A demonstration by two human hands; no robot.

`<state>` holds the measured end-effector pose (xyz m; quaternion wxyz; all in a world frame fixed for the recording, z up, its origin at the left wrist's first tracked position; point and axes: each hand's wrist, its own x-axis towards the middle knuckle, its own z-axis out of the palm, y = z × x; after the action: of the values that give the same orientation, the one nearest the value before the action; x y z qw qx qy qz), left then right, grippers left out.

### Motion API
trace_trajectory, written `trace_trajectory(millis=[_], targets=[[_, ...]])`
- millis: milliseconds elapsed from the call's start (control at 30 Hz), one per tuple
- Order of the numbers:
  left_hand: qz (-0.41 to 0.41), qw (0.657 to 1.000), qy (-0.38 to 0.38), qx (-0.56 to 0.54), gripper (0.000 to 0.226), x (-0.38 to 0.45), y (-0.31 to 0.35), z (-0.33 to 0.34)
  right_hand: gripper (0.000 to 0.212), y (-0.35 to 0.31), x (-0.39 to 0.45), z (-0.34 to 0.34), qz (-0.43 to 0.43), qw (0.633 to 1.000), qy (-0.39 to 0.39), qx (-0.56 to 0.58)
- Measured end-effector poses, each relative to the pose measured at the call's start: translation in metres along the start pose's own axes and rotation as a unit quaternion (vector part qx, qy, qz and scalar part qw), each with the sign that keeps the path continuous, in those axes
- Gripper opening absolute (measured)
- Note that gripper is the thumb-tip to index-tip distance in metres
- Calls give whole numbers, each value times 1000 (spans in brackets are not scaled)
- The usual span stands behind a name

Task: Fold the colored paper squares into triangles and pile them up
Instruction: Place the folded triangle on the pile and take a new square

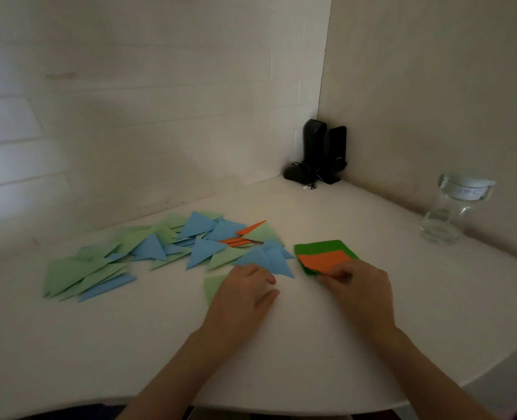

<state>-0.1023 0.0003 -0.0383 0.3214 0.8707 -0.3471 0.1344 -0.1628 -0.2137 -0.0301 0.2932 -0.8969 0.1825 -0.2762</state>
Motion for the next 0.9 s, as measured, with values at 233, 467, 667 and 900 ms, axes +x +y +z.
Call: trace_trajectory(millis=[233,467,667,900], targets=[[-28,999,-2,26,19,11,-10,3,17,-1,2,-5,10,996,-75,39],[16,999,38,-19,18,4,6,-5,5,-22,-6,-21,-166,982,86,31],[30,998,-1,-51,37,-16,13,-9,14,-29,-40,-5,-246,967,1,61],[24,997,-51,-50,29,-24,0,-5,20,-22,-49,12,-183,980,-79,24]])
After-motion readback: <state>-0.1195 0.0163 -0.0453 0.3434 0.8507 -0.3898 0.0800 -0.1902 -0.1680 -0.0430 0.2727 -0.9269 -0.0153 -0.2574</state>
